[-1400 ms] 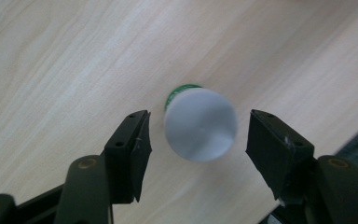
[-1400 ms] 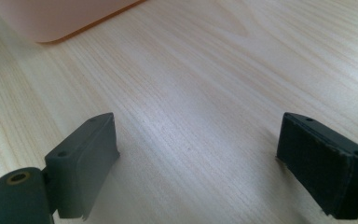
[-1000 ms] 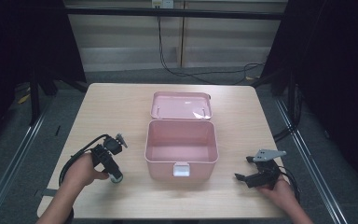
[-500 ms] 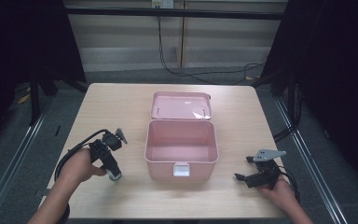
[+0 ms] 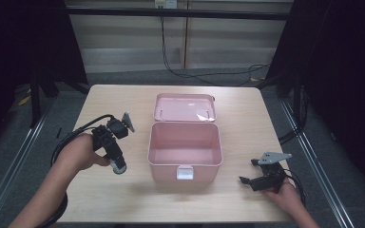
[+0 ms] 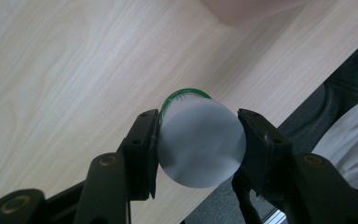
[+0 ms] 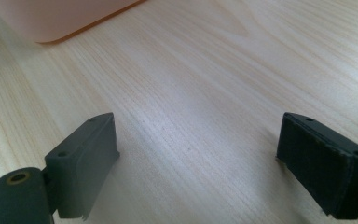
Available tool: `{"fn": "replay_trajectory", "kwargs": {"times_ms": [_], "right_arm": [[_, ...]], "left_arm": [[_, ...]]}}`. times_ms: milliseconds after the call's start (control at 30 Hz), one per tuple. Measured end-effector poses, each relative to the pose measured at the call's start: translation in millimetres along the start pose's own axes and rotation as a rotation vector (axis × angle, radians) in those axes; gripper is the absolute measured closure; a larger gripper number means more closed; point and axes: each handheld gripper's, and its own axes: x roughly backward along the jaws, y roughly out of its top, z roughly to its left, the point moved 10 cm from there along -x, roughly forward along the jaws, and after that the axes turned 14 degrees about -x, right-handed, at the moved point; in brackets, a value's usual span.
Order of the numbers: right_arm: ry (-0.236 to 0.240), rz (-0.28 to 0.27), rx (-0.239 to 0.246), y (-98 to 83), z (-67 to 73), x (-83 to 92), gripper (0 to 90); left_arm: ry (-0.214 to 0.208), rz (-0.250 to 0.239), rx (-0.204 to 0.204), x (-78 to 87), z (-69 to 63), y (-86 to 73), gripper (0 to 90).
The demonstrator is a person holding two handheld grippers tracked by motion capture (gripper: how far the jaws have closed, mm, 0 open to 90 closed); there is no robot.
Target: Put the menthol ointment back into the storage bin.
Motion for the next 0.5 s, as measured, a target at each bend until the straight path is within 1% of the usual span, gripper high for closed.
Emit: {"fn": "replay_trajectory", "kwargs": {"times_ms": [33,67,200,233,267,300,333,367,500], "right_arm": [[0.000,0.000,-0.001,0.0,0.0,0.0,11.6],[0.000,0.000,-0.001,0.0,0.0,0.0,11.6],[0.000,0.000,0.000,0.0,0.0,0.0,11.6],[0.000,0.000,0.000,0.0,0.0,0.0,11.6],[0.000,0.000,0.000,0.0,0.0,0.0,11.6],[0.000,0.000,0.000,0.0,0.0,0.0,11.6],[0.000,0.001,-0.001,0.0,0.0,0.0,11.6],[0.000,0.000,0.000,0.0,0.0,0.0,11.6],[0.000,0.002,0.000,-0.1,0.0,0.2,11.6]], "left_arm": [[-0.004,-0.004,-0.002,6.4,-0.8,5.7,50.7],[-0.004,-0.004,-0.002,6.4,-0.8,5.7,50.7],[-0.004,-0.007,-0.008,18.1,-1.5,16.8,50.7],[-0.002,-0.001,-0.020,21.1,-0.9,18.9,50.7],[-0.001,0.000,-0.016,23.5,-1.4,21.6,50.7],[0.002,0.002,-0.024,26.3,-1.2,24.1,50.7],[0.004,-0.007,-0.014,28.1,-1.9,27.6,50.7],[0.005,-0.007,-0.020,30.6,-2.0,30.4,50.7],[0.012,-0.016,-0.023,39.9,-2.8,42.6,50.7]]}}
